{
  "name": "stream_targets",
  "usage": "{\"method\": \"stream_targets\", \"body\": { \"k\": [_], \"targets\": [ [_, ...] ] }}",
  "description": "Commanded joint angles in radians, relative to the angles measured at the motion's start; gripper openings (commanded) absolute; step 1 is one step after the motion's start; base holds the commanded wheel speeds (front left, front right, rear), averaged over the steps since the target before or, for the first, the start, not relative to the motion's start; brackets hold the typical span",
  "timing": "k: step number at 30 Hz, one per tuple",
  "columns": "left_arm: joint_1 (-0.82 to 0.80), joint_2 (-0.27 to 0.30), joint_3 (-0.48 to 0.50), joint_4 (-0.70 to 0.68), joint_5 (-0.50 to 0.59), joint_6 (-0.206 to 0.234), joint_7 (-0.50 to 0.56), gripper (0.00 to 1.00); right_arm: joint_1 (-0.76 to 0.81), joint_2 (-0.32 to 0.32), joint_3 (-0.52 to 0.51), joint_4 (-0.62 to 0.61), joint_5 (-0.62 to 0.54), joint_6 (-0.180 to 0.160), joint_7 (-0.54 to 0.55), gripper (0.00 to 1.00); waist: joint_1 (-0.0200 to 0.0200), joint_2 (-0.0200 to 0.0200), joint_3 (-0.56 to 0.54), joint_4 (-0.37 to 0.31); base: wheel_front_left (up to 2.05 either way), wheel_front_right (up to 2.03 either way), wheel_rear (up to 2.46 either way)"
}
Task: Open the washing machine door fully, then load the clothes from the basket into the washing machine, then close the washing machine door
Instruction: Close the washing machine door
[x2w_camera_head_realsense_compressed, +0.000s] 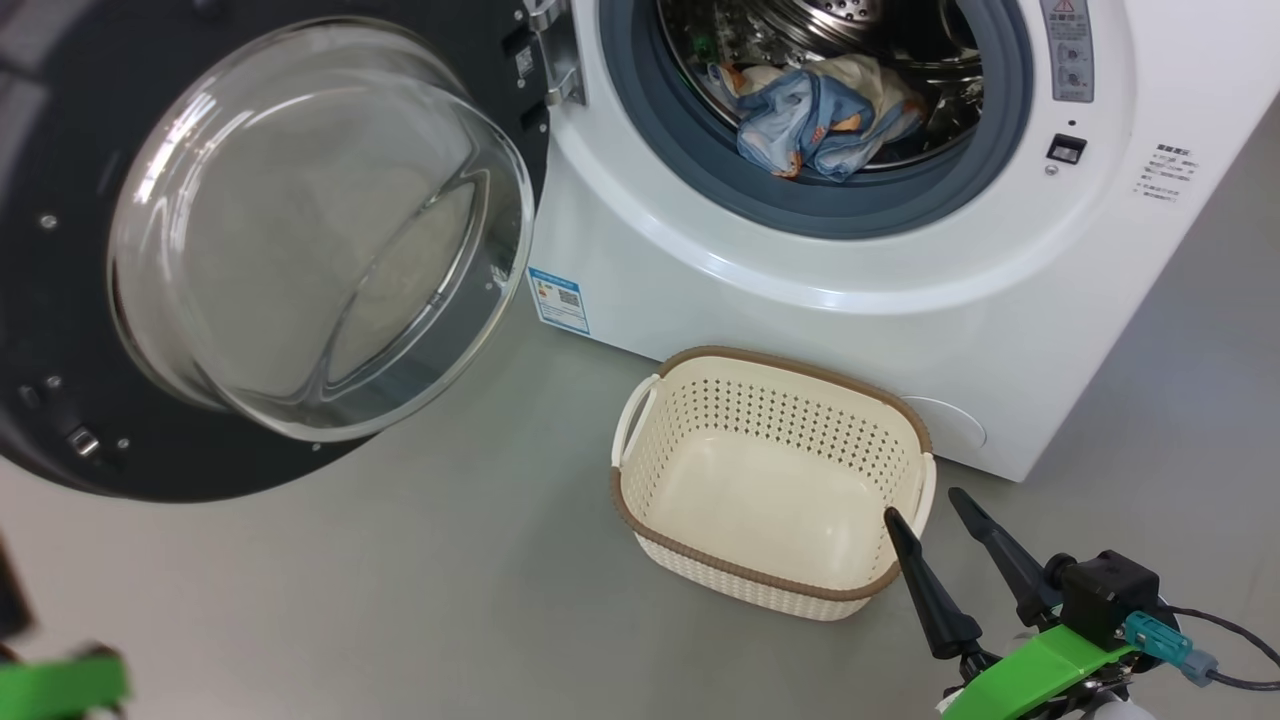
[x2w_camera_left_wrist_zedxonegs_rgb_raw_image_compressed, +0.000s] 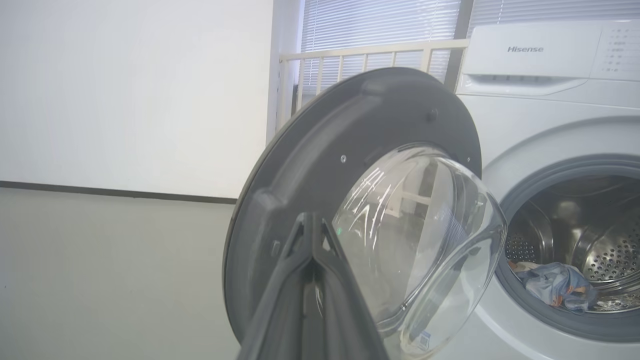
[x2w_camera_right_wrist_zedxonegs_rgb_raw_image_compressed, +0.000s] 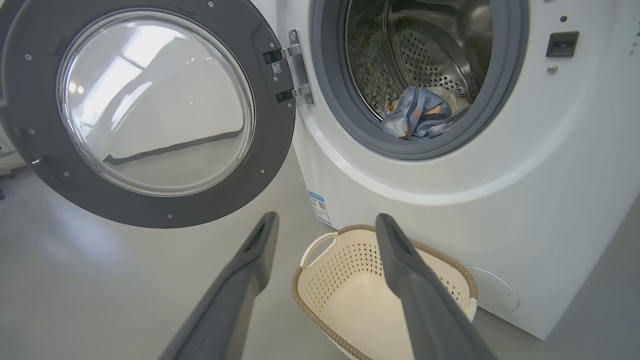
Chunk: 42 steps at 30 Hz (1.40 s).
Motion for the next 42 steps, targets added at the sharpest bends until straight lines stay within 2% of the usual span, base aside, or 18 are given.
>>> {"method": "stream_targets", "body": {
  "k": [1,5,6,11,15,18,20,21,22,26,32,34,39,42],
  "targets": [
    [-0.068,0.069,0.045,-0.047,-0.02,-0.002,-0.006,0.0,-0.004,0.002,0.018,-0.026,0.003,0.002,-0.005,1.0,0.0,0.0,0.003,-0.008,0.0,0.0,0.0],
    [-0.166,0.18,0.062,-0.036,-0.09,-0.002,-0.006,0.0,-0.013,0.007,0.013,-0.028,0.001,0.002,-0.005,1.0,0.0,0.0,0.01,-0.024,0.0,0.0,0.0],
    [-0.166,0.18,0.062,-0.036,-0.09,-0.002,-0.006,0.0,-0.013,0.007,0.013,-0.028,0.001,0.002,-0.005,1.0,0.0,0.0,0.01,-0.024,0.0,0.0,0.0],
    [-0.308,0.314,0.053,0.08,-0.228,-0.002,-0.006,0.0,-0.009,0.012,0.007,-0.031,-0.004,0.002,-0.005,1.0,0.0,0.0,0.019,-0.04,0.0,0.0,0.0],
    [-0.424,0.392,0.053,0.22,-0.386,-0.002,-0.006,0.0,-0.005,0.007,0.004,-0.033,-0.006,0.002,-0.005,1.0,0.0,0.0,0.03,-0.049,0.0,0.0,0.0],
    [-0.496,0.465,0.012,0.346,-0.491,-0.002,-0.005,0.0,-0.011,0.0,0.009,-0.035,-0.008,0.002,-0.005,1.0,0.0,0.0,0.044,-0.059,0.0,0.0,0.0],
    [-0.543,0.508,-0.022,0.429,-0.569,-0.002,0.019,0.0,-0.015,-0.003,0.011,-0.036,-0.009,0.002,-0.005,1.0,0.0,0.0,0.054,-0.064,0.0,0.0,0.0],
    [-0.587,0.551,-0.049,0.512,-0.638,-0.002,0.061,0.0,-0.022,-0.007,0.016,-0.037,-0.011,0.002,-0.005,1.0,0.0,0.0,0.066,-0.071,0.0,0.0,0.0],
    [-0.609,0.569,-0.062,0.549,-0.675,-0.002,0.086,0.0,-0.025,-0.008,0.018,-0.037,-0.011,0.002,-0.005,1.0,0.0,0.0,0.07,-0.073,0.0,0.0,0.0],
    [-0.671,0.642,-0.106,0.69,-0.762,-0.002,0.17,0.0,-0.039,-0.015,0.029,-0.037,-0.012,0.002,-0.005,1.0,0.0,0.0,0.089,-0.086,0.0,0.0,0.0],
    [-0.731,0.686,-0.158,0.834,-0.846,-0.002,0.292,0.0,-0.052,-0.022,0.037,-0.032,-0.016,0.002,-0.005,1.0,0.0,0.0,0.103,-0.099,0.0,0.0,0.0],
    [-0.752,0.697,-0.173,0.868,-0.906,-0.002,0.39,0.0,-0.058,-0.025,0.036,-0.034,-0.017,0.002,-0.005,1.0,0.0,0.0,0.113,-0.102,0.0,0.0,0.0],
    [-0.779,0.696,-0.172,0.893,-1.01,-0.002,0.54,0.0,-0.061,-0.032,0.036,-0.036,-0.021,0.002,-0.005,1.0,0.0,0.0,0.127,-0.103,0.0,0.0,0.0],
    [-0.78,0.703,-0.175,0.896,-1.044,-0.002,0.595,0.0,-0.062,-0.034,0.035,-0.037,-0.023,0.002,-0.005,1.0,0.0,0.0,0.138,-0.104,0.0,0.0,0.0]
  ]
}}
